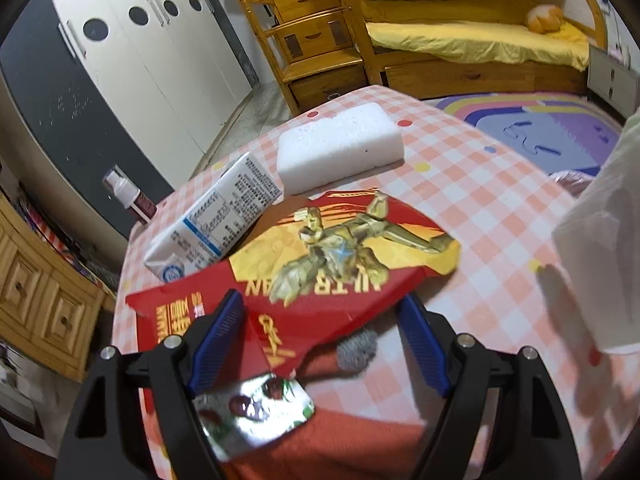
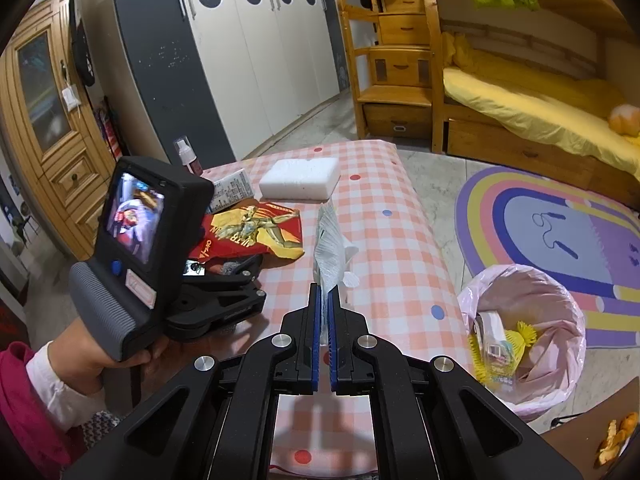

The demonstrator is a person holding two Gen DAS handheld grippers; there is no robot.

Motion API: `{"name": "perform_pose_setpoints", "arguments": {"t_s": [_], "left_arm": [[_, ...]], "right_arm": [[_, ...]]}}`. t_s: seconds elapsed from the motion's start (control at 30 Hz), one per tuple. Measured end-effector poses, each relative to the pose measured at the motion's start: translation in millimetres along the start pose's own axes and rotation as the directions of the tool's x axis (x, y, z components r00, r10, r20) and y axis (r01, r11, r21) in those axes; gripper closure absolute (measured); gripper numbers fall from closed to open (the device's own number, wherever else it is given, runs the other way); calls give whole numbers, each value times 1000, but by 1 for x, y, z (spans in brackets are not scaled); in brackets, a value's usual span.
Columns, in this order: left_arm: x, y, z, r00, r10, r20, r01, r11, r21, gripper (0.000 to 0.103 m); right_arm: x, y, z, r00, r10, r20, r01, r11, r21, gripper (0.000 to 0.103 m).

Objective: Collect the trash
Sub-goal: 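Grasp the white paper card with the left gripper while the right holds the tissue, then carry the tissue and card over the pink bin and open both grippers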

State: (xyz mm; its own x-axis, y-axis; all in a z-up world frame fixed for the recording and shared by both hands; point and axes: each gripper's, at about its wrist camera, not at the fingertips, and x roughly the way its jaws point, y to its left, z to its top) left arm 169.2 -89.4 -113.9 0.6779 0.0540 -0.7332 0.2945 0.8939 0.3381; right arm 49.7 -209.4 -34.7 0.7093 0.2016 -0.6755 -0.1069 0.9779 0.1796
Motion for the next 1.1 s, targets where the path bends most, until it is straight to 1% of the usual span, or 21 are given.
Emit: {"name": "perform_pose_setpoints", "arguments": {"t_s": [0.07,0.1,0.13,0.17,0.23,0.33,0.4,0.5,0.53,0.57,0.6,0.67,0.8,0.83,0.87,0.97,1.1], "left_arm": [[2,0,3,1000,3,-1,-3,1000,11,35],[1,1,4,1000,3,-1,-3,1000,16,46],[-1,3,5,1000,-1,3,1,1000,17,54],[-4,5,6,1000,-10,7,10,1000,11,58],[-16,15,9,999,-35,29,36,999,-22,75],[-43,35,17,994,-70,87,77,994,-77,91],[-62,50,22,988,-92,125,106,988,-110,96],[-98,74,27,975,-92,202,124,981,-152,102],[-113,84,29,968,-98,232,141,975,-175,103],[-122,92,29,962,-110,251,161,968,-194,103],[-135,102,30,951,-137,276,203,953,-226,103],[-148,111,30,935,-182,306,265,929,-257,103],[-167,102,29,908,-239,344,334,909,-250,103],[-171,97,28,898,-259,355,358,899,-251,103],[-174,94,28,893,-265,363,368,895,-251,103],[-177,82,26,886,-275,374,381,891,-246,103],[-174,69,21,873,-323,365,433,858,-276,103]], "right_arm": [[0,0,-1,1000,1,0,-1,1000,-1,100],[-1,1,0,1000,0,3,0,1000,-2,100],[-2,0,0,1000,0,5,0,1000,-1,100],[-3,-1,0,1000,0,7,0,1000,0,100],[-6,-1,0,1000,-2,14,2,1000,1,100],[-12,-1,0,1000,-5,28,5,1000,2,100],[-16,0,0,999,-5,38,5,1000,1,100],[-26,2,-1,998,-3,62,3,1000,1,100],[-30,3,-1,997,-1,71,1,1000,0,100],[-33,3,-1,997,1,76,0,1000,-1,100],[-35,3,0,997,2,81,-2,1000,-1,100],[-40,5,-1,996,4,92,-4,1000,-3,100],[-49,5,-2,994,4,108,-3,1000,-5,100],[-51,5,-2,994,4,110,-3,1000,-4,100],[-54,4,-3,994,2,113,-2,1000,-4,100],[-58,1,-6,994,-8,112,8,1000,5,100],[-62,-11,-12,994,-21,109,17,999,34,100]]}}
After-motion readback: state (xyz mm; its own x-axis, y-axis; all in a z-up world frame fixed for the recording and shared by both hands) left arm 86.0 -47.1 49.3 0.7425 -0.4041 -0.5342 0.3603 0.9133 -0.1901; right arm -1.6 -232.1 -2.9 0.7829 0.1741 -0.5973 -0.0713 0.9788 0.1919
